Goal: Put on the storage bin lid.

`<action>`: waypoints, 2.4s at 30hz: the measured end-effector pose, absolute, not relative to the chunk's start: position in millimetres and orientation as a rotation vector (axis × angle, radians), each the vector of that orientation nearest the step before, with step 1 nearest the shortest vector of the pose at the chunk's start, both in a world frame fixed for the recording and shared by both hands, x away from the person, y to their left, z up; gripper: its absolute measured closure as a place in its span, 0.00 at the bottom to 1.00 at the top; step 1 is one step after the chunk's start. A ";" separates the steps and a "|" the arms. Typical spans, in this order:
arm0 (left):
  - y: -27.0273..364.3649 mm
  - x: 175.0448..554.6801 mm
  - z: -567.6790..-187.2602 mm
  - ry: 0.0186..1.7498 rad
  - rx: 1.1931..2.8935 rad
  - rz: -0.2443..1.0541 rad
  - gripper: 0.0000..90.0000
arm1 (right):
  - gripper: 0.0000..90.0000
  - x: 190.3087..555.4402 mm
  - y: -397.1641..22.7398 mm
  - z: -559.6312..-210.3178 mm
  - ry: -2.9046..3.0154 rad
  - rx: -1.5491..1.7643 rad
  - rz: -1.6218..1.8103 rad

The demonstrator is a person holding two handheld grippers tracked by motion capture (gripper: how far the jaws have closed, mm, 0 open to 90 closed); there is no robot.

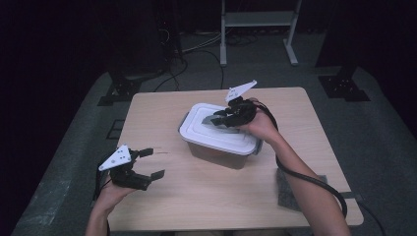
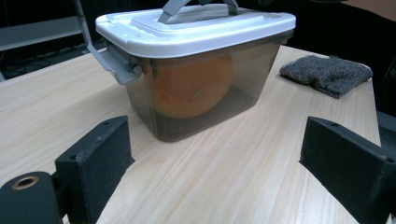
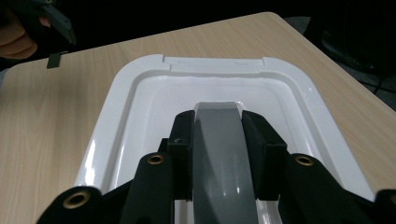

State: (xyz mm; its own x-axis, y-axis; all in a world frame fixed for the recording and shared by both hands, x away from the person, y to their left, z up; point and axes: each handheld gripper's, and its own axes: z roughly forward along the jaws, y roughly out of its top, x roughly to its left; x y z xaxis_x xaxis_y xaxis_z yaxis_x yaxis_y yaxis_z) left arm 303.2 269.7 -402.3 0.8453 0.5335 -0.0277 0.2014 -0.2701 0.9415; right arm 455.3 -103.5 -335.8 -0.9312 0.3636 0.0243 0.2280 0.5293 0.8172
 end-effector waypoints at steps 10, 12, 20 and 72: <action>269.1 302.7 -402.0 0.548 1.850 0.348 0.09 | 0.72 453.8 -103.6 -338.1 2.613 0.512 1.368; 268.8 302.6 -402.0 0.550 1.847 0.348 0.09 | 0.71 453.4 -103.0 -339.3 2.620 0.506 1.362; 268.4 302.6 -402.1 0.550 1.847 0.348 0.09 | 0.65 451.9 -104.0 -339.0 2.624 0.519 1.370; 265.5 301.2 -405.9 0.552 1.860 0.340 0.09 | 0.45 406.7 -193.0 -316.6 2.534 0.637 1.456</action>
